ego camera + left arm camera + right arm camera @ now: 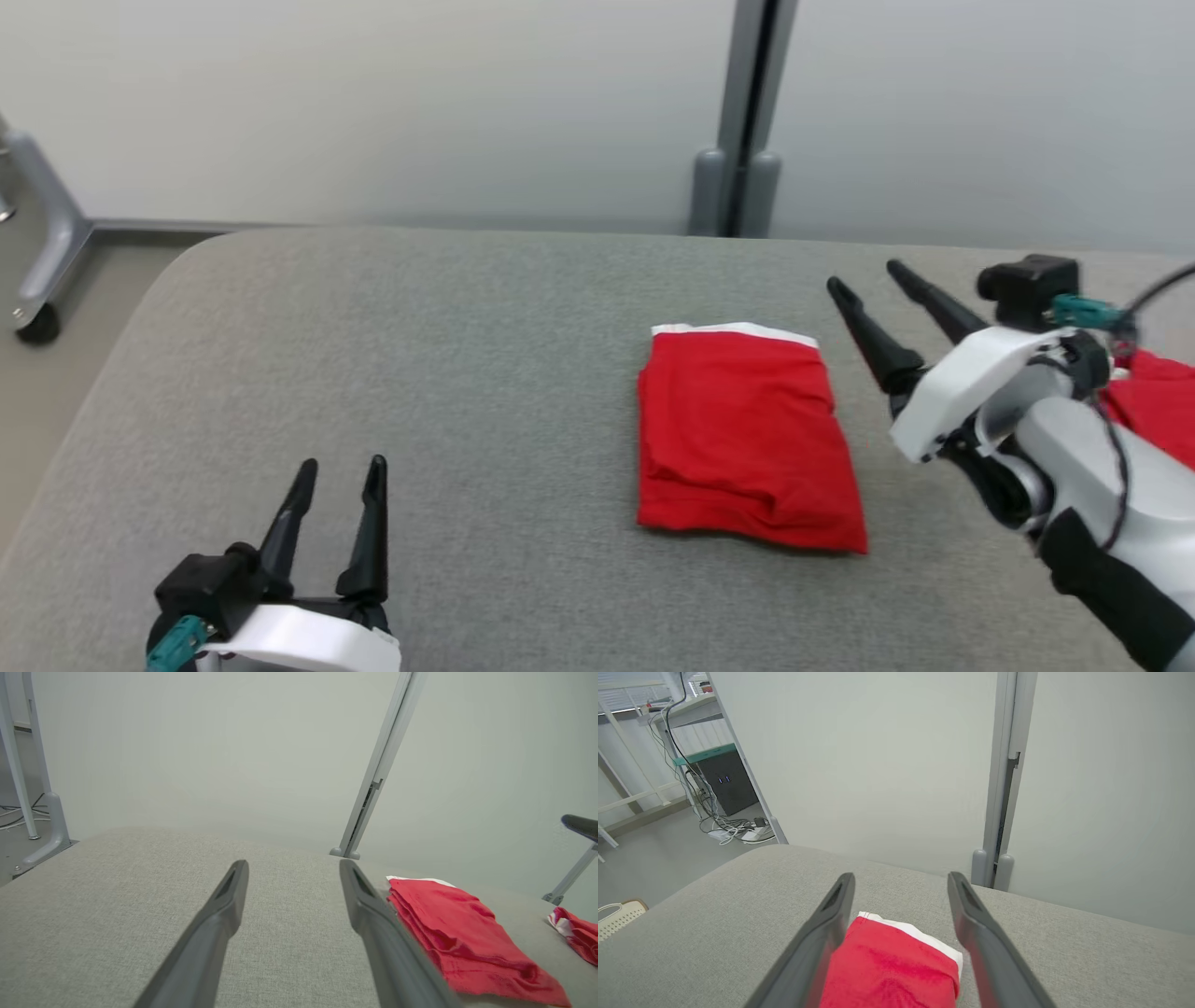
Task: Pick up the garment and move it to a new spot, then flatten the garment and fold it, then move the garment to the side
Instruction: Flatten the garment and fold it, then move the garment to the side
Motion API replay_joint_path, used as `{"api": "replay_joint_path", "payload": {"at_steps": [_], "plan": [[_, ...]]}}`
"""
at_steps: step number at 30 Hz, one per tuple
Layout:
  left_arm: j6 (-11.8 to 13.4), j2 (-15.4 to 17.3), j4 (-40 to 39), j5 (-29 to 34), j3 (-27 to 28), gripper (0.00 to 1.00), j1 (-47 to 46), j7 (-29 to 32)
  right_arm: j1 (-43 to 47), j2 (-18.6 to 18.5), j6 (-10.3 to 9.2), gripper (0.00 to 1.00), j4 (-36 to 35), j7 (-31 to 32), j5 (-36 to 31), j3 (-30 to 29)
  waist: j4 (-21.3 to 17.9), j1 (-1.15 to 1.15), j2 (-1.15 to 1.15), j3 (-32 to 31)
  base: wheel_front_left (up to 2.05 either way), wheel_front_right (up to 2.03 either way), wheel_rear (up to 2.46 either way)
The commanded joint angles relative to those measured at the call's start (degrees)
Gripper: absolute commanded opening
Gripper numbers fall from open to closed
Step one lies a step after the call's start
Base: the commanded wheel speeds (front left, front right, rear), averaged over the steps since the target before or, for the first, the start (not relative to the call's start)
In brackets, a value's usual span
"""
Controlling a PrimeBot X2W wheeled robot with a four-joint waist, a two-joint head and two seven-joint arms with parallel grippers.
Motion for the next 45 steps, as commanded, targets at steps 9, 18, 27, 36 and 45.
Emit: {"api": "replay_joint_path", "payload": {"at_steps": [9,18,27,36,45], "plan": [[1.8,1.1,-4.6,0.7,2.5,1.0,2.2,0.0,21.5,-1.0,0.01,1.0,-16.4,-0.4,-22.1,-31.6,-6.3,0.0,0.0,-2.4,0.0,0.0,0.0],[0.9,0.4,-6.7,3.7,6.0,1.0,3.6,0.0,40.6,7.6,0.01,1.0,-28.2,-0.4,-37.0,-49.9,-6.2,0.0,0.0,-2.8,0.0,0.0,0.0],[-0.4,-1.0,-5.9,6.9,6.4,1.0,4.6,0.0,45.8,11.7,0.01,1.0,-31.0,-0.4,-41.3,-53.0,-6.2,0.0,0.0,-2.6,0.0,0.0,0.0],[-1.2,-1.8,-5.8,7.5,6.6,1.0,4.2,0.0,44.7,11.9,0.01,1.0,-29.9,-0.4,-41.5,-52.3,-6.2,0.0,0.0,-2.4,0.0,0.0,0.0],[-1.5,-2.2,-6.3,8.0,6.1,1.0,3.5,0.0,40.3,12.6,0.01,1.0,-22.9,2.9,-41.4,-51.8,-5.7,0.0,0.0,-1.6,0.0,0.0,0.0]]}}
